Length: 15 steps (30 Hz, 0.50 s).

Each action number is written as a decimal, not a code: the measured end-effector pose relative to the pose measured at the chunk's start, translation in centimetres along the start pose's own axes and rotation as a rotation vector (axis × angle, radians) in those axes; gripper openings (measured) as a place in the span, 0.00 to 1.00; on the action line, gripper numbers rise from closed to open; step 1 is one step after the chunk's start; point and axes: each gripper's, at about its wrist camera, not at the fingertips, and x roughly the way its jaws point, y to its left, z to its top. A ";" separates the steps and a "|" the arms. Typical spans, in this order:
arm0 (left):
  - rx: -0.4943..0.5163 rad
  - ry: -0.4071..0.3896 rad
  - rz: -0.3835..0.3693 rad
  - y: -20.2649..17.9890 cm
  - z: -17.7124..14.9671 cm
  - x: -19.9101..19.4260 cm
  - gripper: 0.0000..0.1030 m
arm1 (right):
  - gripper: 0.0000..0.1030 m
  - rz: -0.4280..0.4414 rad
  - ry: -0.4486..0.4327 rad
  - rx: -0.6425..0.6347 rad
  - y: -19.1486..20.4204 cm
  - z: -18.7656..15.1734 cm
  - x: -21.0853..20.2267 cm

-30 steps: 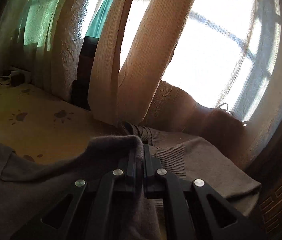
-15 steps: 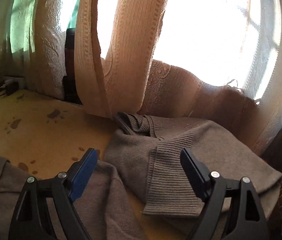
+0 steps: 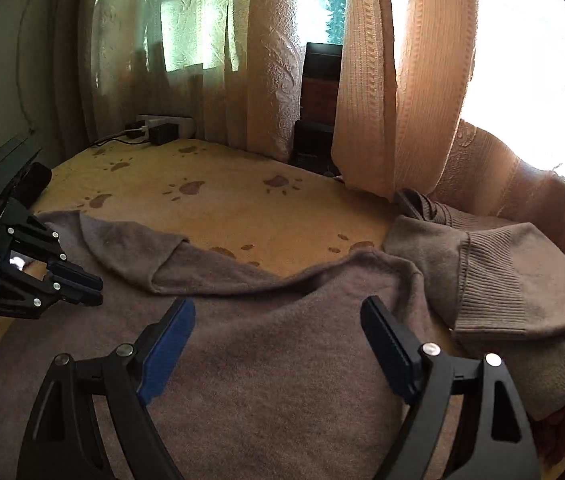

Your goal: Fold clothes

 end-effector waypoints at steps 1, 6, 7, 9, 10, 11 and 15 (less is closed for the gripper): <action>-0.029 0.001 0.037 0.8 0.7 0.2 0.11 | 0.85 -0.012 -0.009 0.011 -0.2 -0.3 0.0; -0.175 -0.013 0.274 6.2 4.5 1.5 0.11 | 0.86 -0.039 -0.061 0.105 -2.0 -1.5 -0.2; -0.218 -0.016 0.323 7.7 5.0 1.7 0.11 | 0.88 -0.039 -0.062 0.129 -2.4 -1.7 -0.2; -0.319 -0.039 0.376 10.3 5.6 2.0 0.11 | 0.93 -0.038 -0.062 0.178 -3.3 -2.1 -0.2; -0.377 -0.050 0.394 11.5 5.5 2.1 0.11 | 0.96 -0.042 -0.070 0.194 -3.6 -2.2 -0.4; -0.438 -0.061 0.393 12.6 5.1 1.9 0.11 | 0.98 -0.045 -0.078 0.210 -3.9 -2.3 -0.6; -0.566 -0.150 0.262 13.6 2.7 0.0 0.11 | 1.00 -0.046 -0.106 0.243 -4.5 -2.5 -1.1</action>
